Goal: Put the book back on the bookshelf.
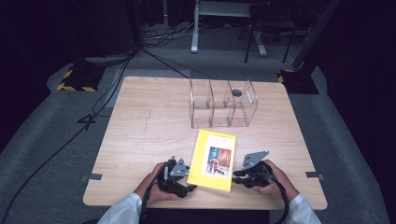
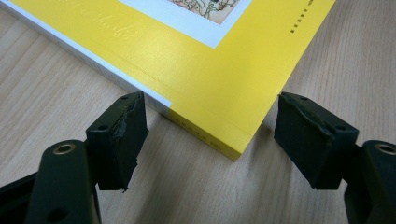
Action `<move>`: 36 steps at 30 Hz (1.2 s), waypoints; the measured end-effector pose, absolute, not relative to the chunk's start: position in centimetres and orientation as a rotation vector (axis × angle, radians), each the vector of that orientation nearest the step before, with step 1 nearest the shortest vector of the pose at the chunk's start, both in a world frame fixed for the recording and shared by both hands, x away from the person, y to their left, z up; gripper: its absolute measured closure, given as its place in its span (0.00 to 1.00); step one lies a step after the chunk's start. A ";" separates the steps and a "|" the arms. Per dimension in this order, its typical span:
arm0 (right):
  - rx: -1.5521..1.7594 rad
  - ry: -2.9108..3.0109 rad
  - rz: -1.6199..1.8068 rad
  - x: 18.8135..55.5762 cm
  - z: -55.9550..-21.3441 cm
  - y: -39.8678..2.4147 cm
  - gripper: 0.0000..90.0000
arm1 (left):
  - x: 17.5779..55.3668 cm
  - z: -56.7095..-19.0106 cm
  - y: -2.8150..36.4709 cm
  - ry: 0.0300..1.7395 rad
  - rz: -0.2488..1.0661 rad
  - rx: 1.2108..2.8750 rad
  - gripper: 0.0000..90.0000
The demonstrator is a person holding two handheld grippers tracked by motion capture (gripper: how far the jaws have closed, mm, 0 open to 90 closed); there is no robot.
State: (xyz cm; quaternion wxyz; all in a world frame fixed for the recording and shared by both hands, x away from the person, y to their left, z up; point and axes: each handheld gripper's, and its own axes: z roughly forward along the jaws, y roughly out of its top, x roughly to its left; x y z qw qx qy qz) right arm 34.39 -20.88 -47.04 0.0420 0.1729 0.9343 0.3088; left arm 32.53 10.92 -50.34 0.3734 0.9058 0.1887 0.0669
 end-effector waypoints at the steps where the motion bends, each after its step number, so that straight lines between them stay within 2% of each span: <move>1: 0.527 2.860 0.943 34.4 -47.1 -20.9 0.79 | 32.5 -50.4 10.9 0.483 0.170 2.320 0.29; 5: 0.515 2.885 0.849 34.1 -47.5 -20.8 0.76 | 32.5 -50.4 10.9 0.482 0.170 2.319 0.29; 10: 0.510 2.926 0.780 34.2 -47.5 -20.3 0.76 | 32.5 -50.4 10.9 0.485 0.169 2.319 0.29; 19: 0.432 2.976 0.624 34.3 -46.9 -18.0 0.95 | 32.5 -50.4 10.9 0.483 0.168 2.316 0.29; 31: 0.469 2.921 0.846 34.2 -46.7 -19.0 0.96 | 32.2 -50.1 10.7 0.469 0.198 2.342 0.27; 36: 0.519 2.889 0.952 34.2 -46.0 -19.4 0.96 | 31.6 -49.2 10.2 0.460 0.207 2.292 0.24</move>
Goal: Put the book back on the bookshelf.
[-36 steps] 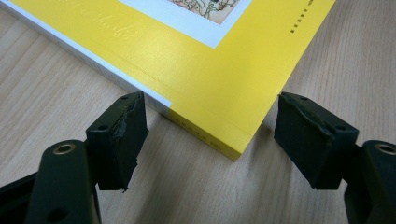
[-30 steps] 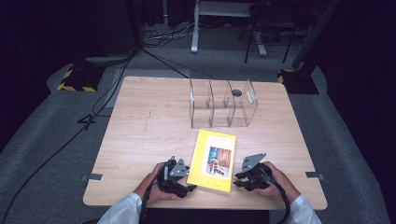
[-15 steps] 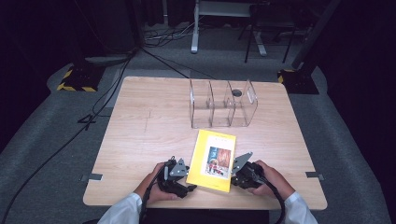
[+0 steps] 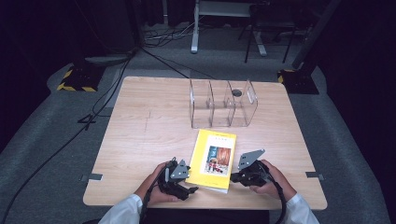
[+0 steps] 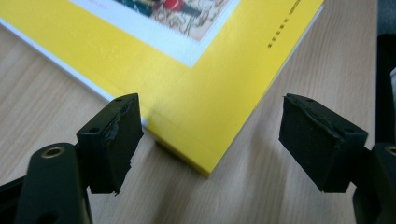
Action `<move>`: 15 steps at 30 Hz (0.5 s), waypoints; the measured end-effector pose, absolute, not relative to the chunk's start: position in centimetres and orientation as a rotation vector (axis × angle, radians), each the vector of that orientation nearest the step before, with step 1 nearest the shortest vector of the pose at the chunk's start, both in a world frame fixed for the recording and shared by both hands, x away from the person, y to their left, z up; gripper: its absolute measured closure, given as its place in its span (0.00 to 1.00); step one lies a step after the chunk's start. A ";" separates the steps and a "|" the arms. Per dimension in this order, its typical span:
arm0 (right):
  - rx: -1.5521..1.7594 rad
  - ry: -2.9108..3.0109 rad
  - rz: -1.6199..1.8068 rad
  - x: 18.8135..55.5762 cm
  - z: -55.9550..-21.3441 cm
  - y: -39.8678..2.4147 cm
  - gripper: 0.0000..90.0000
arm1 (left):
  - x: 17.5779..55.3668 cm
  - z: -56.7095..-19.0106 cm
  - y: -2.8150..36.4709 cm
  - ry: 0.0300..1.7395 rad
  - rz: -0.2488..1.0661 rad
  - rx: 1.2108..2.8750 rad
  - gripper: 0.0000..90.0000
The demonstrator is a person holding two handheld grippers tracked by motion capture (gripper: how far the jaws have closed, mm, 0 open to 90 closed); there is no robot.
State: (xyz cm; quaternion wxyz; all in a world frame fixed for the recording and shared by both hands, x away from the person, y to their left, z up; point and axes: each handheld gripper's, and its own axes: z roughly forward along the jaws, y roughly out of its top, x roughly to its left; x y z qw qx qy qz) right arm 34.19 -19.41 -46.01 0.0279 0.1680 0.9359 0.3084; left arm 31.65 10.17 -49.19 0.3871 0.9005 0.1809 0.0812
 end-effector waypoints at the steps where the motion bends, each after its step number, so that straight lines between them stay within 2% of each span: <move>1: 0.515 2.884 0.951 34.2 -46.0 -19.3 0.96 | 31.5 -49.0 9.8 0.452 0.223 2.298 0.24; 7: 0.523 2.841 1.021 34.3 -45.3 -19.3 0.97 | 30.8 -48.6 7.9 0.388 0.236 2.313 0.23; 15: 0.548 2.791 1.113 34.5 -44.7 -18.9 0.97 | 30.9 -48.6 6.1 0.403 0.271 2.322 0.20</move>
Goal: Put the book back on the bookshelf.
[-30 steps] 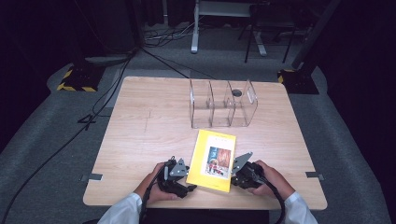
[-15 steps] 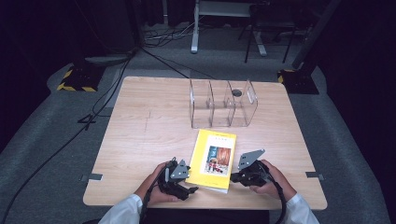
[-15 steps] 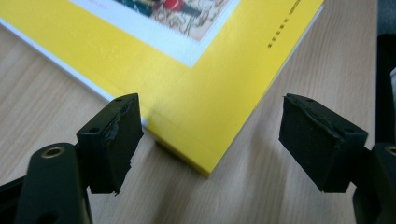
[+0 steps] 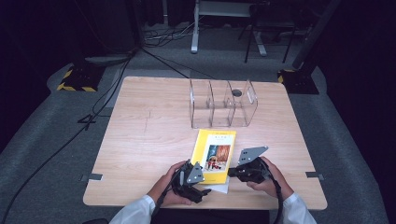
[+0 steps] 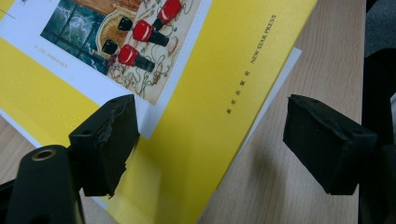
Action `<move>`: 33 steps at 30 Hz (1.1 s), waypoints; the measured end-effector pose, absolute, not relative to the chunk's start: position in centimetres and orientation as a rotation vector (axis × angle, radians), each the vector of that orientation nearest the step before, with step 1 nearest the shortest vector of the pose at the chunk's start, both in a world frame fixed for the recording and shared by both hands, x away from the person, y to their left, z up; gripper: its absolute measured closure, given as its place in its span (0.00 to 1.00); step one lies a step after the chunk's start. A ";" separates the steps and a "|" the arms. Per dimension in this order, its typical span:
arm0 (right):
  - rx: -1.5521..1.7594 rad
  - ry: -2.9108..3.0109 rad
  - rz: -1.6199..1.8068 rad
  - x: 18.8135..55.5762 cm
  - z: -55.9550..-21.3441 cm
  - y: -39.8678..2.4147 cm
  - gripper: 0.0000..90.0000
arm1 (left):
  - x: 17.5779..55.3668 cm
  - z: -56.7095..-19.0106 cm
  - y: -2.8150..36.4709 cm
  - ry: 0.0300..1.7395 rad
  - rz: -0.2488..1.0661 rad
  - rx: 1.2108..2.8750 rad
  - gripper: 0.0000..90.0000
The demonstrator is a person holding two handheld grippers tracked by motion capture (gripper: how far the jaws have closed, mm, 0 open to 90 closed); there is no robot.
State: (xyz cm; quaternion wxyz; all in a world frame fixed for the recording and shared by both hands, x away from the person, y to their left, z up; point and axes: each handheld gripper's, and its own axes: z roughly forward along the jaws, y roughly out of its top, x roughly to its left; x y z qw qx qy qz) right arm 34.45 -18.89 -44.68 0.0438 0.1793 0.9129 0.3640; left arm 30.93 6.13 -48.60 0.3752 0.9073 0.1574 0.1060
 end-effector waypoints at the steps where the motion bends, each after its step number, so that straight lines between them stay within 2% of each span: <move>1: 0.547 2.781 1.124 34.5 -44.5 -18.8 0.97 | 30.9 -48.6 5.8 0.410 0.300 2.317 0.20; 7: 0.561 2.756 1.163 34.6 -44.3 -18.5 0.97 | 30.7 -48.8 5.1 0.455 0.377 2.297 0.24; 8: 0.563 2.745 1.176 34.6 -44.2 -18.3 0.97 | 30.6 -48.7 4.9 0.470 0.404 2.287 0.29; 14: 0.566 2.724 1.197 34.7 -43.9 -17.9 0.96 | 30.8 -48.5 5.2 0.509 0.426 2.248 0.40; 19: 0.589 2.692 1.237 34.8 -43.9 -18.0 0.94 | 30.2 -47.9 5.7 0.461 0.438 2.212 0.63; 23: 0.597 2.670 1.251 34.7 -43.8 -17.9 0.93 | 30.1 -47.7 5.7 0.451 0.457 2.214 0.70; 26: 0.606 2.660 1.255 34.8 -43.9 -17.9 0.95 | 30.2 -47.8 5.6 0.455 0.445 2.214 0.69; 29: 0.594 2.656 1.261 34.7 -44.0 -17.7 0.95 | 30.1 -48.2 5.1 0.482 0.476 2.229 0.58; 33: 0.589 2.657 1.263 34.6 -44.1 -17.5 0.95 | 30.2 -48.3 4.6 0.489 0.511 2.234 0.55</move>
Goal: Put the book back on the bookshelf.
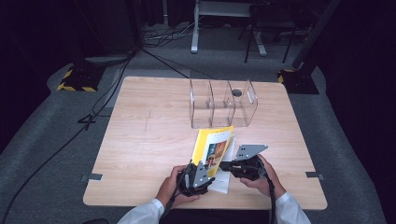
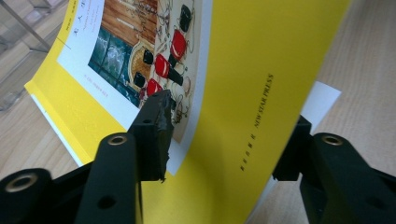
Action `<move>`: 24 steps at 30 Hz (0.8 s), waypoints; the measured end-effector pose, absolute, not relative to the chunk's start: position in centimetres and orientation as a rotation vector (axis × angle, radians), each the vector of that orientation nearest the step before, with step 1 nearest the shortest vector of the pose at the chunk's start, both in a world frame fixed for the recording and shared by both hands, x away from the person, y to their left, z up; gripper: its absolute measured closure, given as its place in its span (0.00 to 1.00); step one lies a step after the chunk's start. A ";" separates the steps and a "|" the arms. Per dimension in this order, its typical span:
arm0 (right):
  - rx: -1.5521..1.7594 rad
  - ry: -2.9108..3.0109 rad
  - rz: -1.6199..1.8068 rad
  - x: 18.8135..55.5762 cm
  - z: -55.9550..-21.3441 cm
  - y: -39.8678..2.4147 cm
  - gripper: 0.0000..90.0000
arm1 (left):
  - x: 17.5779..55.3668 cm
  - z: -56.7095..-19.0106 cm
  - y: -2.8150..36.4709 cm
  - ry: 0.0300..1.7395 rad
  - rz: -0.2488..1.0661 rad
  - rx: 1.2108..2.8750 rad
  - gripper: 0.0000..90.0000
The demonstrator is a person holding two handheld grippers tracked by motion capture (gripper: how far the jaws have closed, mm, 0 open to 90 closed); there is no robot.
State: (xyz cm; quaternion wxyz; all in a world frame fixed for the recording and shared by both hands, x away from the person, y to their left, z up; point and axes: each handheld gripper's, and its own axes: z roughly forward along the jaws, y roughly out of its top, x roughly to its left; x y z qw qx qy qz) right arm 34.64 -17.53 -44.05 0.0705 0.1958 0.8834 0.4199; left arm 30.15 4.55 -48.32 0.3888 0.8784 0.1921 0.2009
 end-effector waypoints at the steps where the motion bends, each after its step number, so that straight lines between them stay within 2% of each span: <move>1: 0.588 2.658 1.266 34.7 -44.1 -17.6 0.94 | 30.2 -48.3 4.6 0.492 0.507 2.234 0.55; 3: 0.589 2.665 1.275 34.7 -44.1 -17.7 0.91 | 30.3 -48.0 5.0 0.476 0.500 2.227 0.59; 6: 0.586 2.656 1.278 34.7 -44.2 -17.8 0.88 | 30.3 -47.7 5.4 0.470 0.493 2.205 0.74; 7: 0.581 2.654 1.290 34.8 -44.2 -17.9 0.86 | 30.4 -47.5 5.6 0.466 0.490 2.200 0.74; 12: 0.542 2.651 1.283 34.4 -44.2 -17.9 0.61 | 30.4 -47.0 6.2 0.439 0.503 2.191 0.88; 13: 0.528 2.645 1.264 34.3 -44.3 -18.1 0.55 | 30.5 -46.9 6.6 0.437 0.504 2.197 0.90; 18: 0.572 2.603 1.234 34.3 -44.4 -19.3 0.46 | 30.8 -46.4 7.9 0.431 0.479 2.182 0.92; 24: 0.598 2.492 1.308 34.3 -43.4 -21.5 0.40 | 31.2 -46.1 10.0 0.391 0.433 2.202 0.93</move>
